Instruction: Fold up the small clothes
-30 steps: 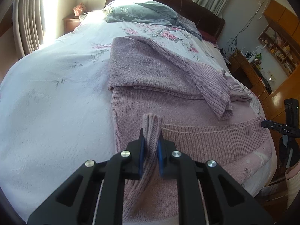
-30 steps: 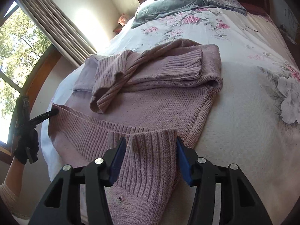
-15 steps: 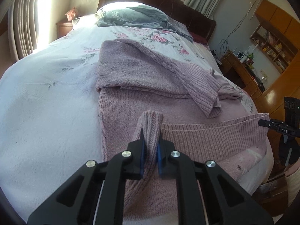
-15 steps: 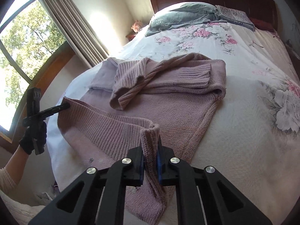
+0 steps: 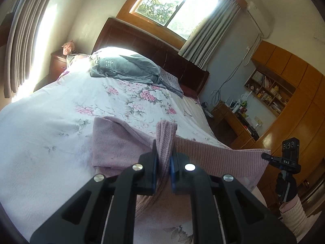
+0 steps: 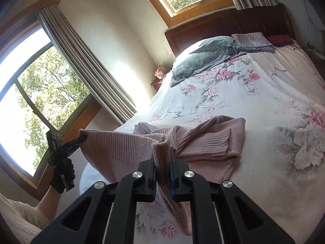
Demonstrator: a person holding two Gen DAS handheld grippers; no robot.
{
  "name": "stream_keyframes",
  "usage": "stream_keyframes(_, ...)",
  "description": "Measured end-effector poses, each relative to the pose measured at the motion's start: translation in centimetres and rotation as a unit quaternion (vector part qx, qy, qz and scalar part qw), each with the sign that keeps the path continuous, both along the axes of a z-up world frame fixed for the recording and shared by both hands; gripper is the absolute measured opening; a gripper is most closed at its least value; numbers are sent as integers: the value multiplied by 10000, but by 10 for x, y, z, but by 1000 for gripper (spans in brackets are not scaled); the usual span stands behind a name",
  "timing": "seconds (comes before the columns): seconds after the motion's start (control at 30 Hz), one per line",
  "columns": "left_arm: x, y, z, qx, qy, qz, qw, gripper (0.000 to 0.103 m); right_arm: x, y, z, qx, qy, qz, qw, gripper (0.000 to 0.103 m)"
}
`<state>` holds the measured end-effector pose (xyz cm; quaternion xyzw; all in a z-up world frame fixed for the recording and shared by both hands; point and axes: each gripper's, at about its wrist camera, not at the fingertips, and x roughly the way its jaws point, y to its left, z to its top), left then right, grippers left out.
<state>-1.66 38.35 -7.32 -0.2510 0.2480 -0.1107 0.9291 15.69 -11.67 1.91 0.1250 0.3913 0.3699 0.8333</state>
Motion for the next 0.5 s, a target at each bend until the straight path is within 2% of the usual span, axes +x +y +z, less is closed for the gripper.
stream_keyframes(0.13,57,4,-1,158,28,69,9998,8,44,17,6,-198,-109,-87,9997,9)
stream_keyframes(0.23,98,7,-14,271,199,173,9993,8,81,28,-5,-354,-2,-237,9991,9)
stream_keyframes(0.37,147,18,-55,309,787,479,9953,8,128,39,-40,-549,394,-440,9967,9)
stream_keyframes(0.5,178,25,-102,236,1431,622,9875,8,160,51,-90,-818,943,-574,9905,9)
